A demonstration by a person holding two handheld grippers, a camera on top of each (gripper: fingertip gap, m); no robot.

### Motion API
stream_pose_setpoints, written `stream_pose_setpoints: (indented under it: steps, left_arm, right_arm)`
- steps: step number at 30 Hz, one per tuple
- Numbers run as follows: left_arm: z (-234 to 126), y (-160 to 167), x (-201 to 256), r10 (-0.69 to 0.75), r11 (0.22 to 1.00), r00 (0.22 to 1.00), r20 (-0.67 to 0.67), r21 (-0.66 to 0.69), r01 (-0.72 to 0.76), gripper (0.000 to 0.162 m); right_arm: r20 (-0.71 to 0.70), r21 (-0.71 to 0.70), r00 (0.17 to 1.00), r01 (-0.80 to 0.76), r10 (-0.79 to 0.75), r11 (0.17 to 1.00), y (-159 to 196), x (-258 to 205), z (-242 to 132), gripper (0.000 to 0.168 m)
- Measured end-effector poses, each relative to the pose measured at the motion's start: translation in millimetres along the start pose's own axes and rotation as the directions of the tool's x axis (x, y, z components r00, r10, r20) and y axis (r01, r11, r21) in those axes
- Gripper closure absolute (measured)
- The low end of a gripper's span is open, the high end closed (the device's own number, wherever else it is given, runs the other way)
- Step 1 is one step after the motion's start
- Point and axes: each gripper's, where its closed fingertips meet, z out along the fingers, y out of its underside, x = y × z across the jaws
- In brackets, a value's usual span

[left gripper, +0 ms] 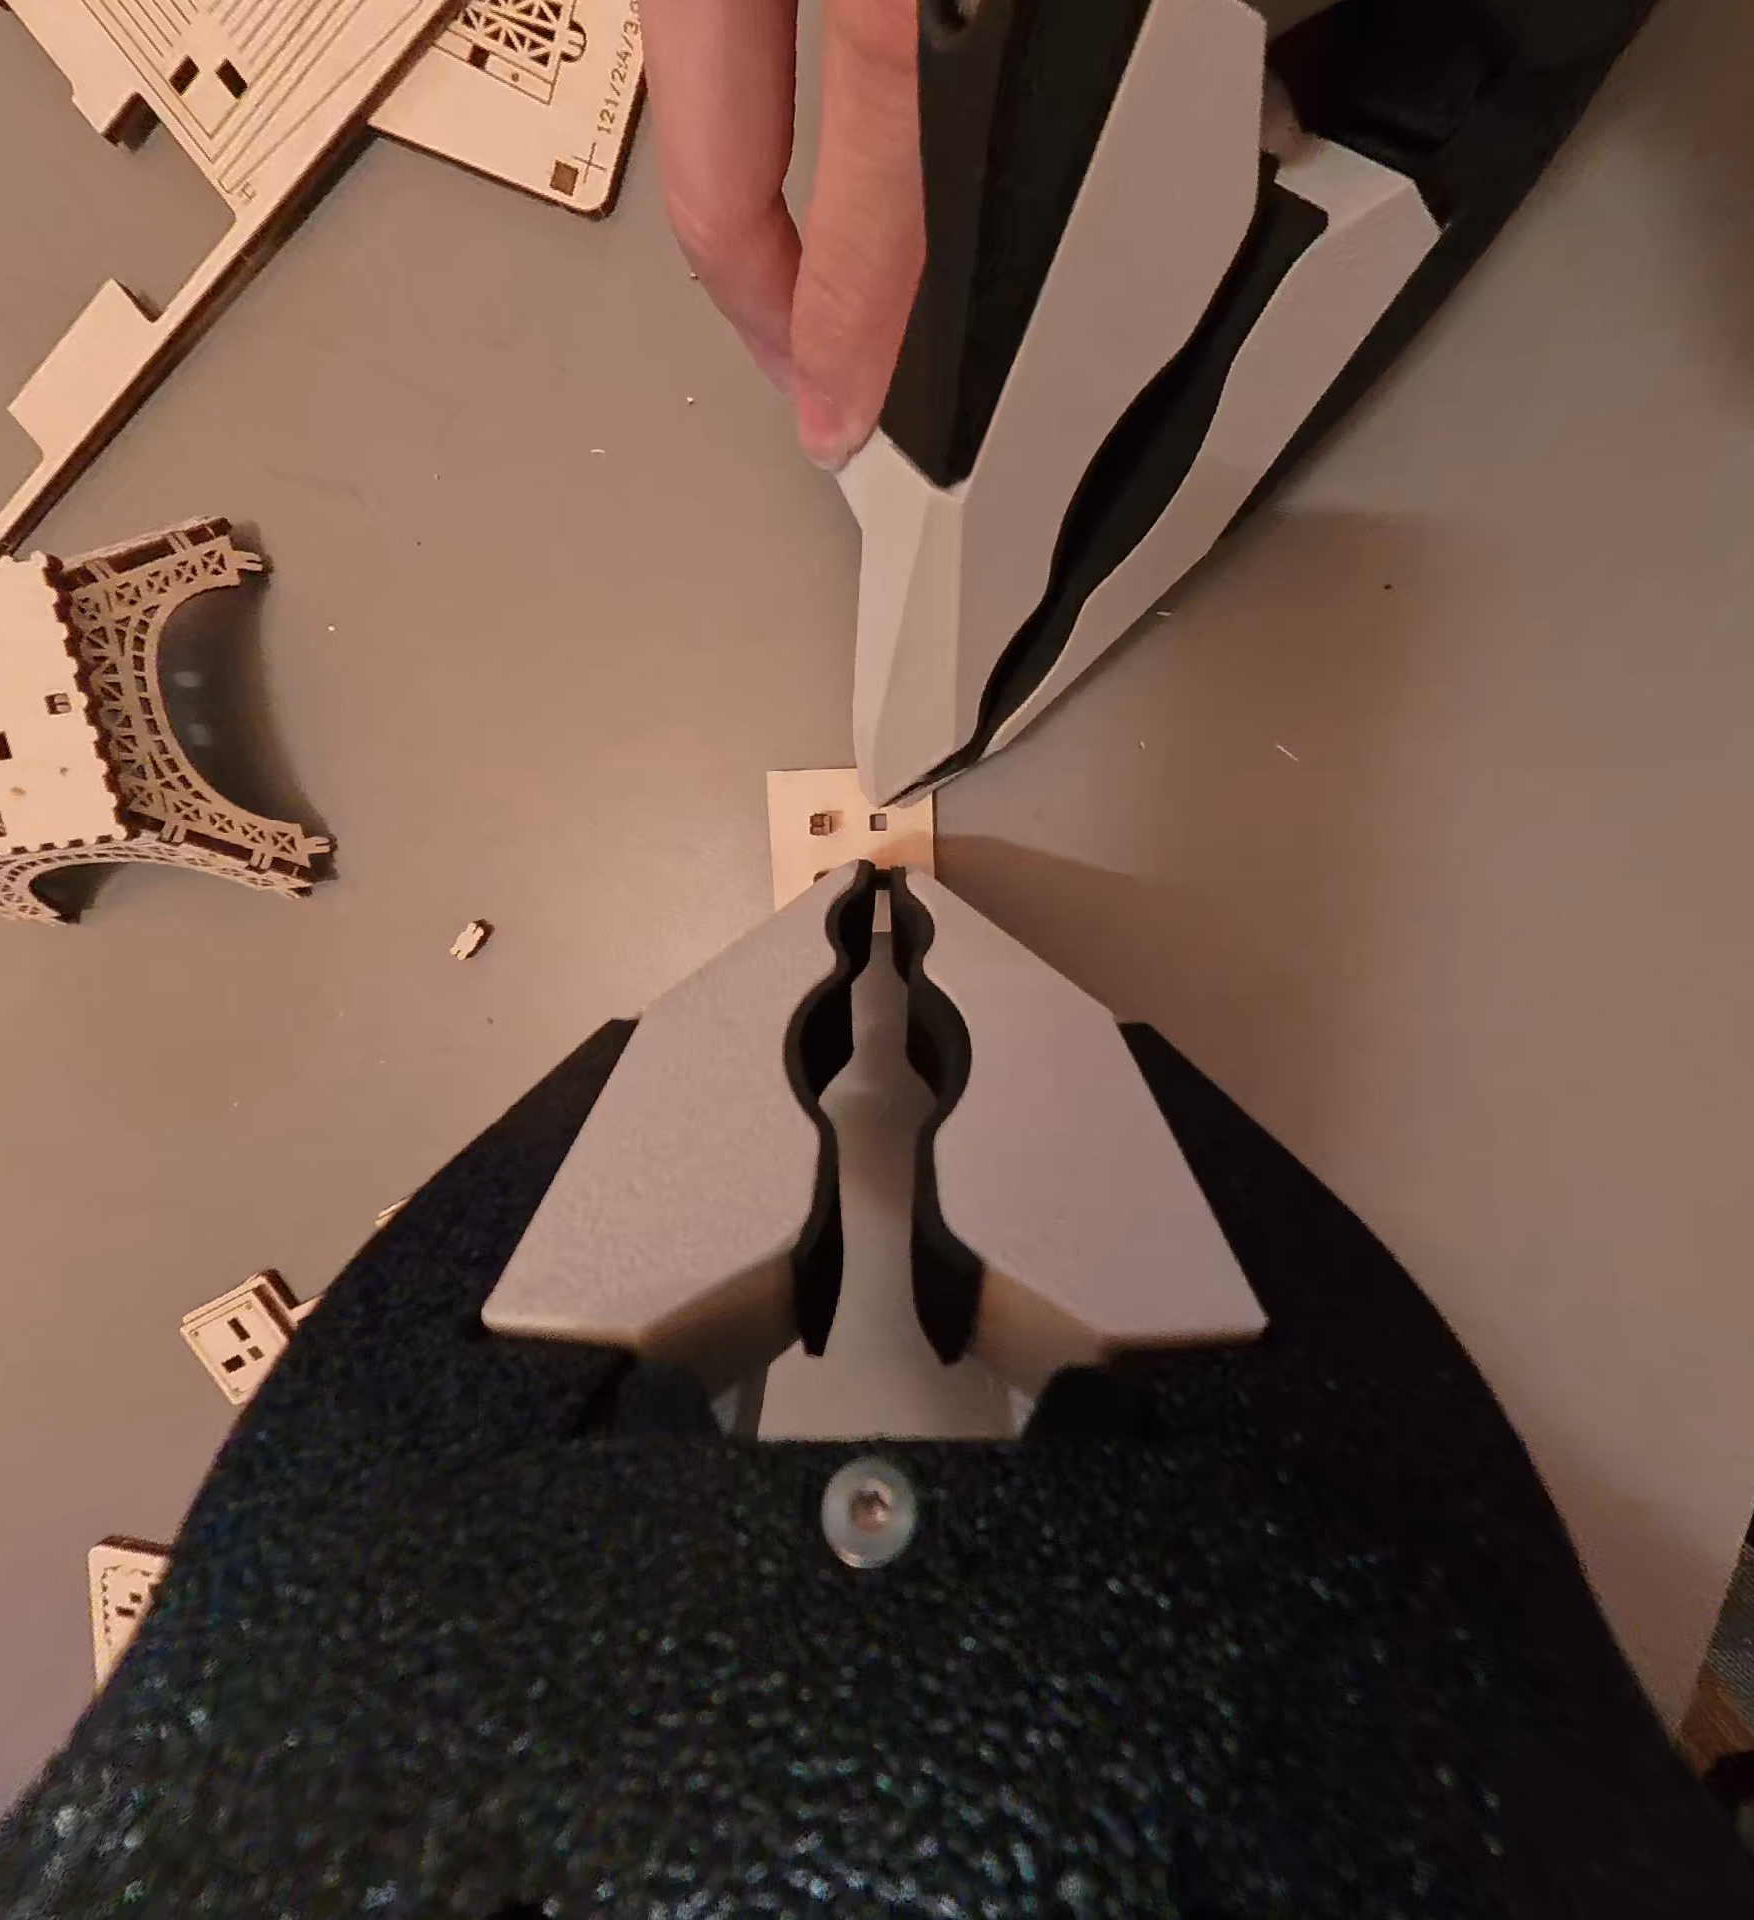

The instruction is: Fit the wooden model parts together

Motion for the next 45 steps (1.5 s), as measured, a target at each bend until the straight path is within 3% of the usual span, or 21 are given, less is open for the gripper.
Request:
stream_pose_setpoints:
  steps: [10, 30, 45]
  left_arm:
    - [0, 0, 0, -0.043, 0.999, 0.999, 0.03, 0.03, 0.042, 0.161]
    - [0, 1, 0, 0.001, 0.995, 1.0, -0.006, -0.098, -0.001, 0.161]
    - [0, 1, 0, 0.007, 0.989, 0.999, 0.042, -0.146, -0.001, 0.161]
  right_arm:
    - [0.003, 0.006, 1.0, -0.006, 0.006, 1.0, 3, 2, 1, 0.168]
    - [-0.001, -0.003, 1.0, 0.025, -0.025, 1.0, 5, 5, 4, 0.168]
    - [-0.005, -0.019, 0.999, 0.038, -0.038, 0.999, -7, 1, 8, 0.168]
